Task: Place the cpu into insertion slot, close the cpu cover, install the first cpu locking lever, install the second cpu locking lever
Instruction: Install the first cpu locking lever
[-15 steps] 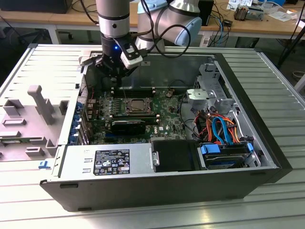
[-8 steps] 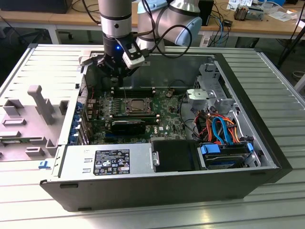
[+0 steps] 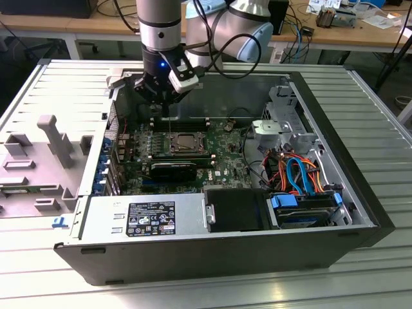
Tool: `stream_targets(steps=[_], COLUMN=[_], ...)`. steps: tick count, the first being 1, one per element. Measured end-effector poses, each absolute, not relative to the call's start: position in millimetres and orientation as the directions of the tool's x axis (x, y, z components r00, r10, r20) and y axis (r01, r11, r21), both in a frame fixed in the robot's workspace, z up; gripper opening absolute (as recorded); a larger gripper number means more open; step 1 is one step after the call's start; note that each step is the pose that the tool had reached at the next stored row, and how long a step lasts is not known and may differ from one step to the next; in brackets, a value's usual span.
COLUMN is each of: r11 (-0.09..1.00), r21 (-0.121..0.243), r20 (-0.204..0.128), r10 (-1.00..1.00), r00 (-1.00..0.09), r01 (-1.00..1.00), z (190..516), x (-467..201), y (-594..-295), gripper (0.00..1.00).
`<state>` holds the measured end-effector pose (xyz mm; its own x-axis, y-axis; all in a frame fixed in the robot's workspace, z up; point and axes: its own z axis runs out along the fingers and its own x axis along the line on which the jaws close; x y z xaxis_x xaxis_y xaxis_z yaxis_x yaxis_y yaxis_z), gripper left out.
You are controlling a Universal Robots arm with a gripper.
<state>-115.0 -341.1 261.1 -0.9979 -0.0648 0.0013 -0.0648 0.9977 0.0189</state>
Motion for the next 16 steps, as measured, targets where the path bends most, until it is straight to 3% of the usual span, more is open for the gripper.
stream_targets(steps=[16], r11=[0.998], r21=[0.019], r20=[0.001], r10=[-0.065], r00=[-0.998], r01=[-0.065], z=[261.0], x=[-104.4], y=[-341.1], gripper=[0.11])
